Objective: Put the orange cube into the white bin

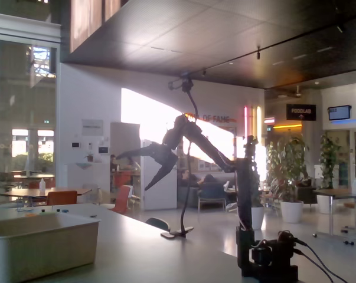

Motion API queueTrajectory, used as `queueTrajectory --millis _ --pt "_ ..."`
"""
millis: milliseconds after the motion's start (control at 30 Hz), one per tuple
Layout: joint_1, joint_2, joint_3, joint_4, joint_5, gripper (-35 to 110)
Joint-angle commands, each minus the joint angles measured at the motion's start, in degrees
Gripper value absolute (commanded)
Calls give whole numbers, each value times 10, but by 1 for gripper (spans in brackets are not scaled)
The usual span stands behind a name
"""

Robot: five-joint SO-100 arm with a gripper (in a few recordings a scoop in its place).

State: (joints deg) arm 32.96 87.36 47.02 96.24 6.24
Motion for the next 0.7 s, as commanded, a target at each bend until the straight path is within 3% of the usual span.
queueTrajectory --millis 0,267,567,667 --pt "-4 65 33 21 3 70" --pt "3 284 394 -25 -1 64" --pt "-7 655 804 -249 45 10" --pt "-7 773 934 -294 53 3"
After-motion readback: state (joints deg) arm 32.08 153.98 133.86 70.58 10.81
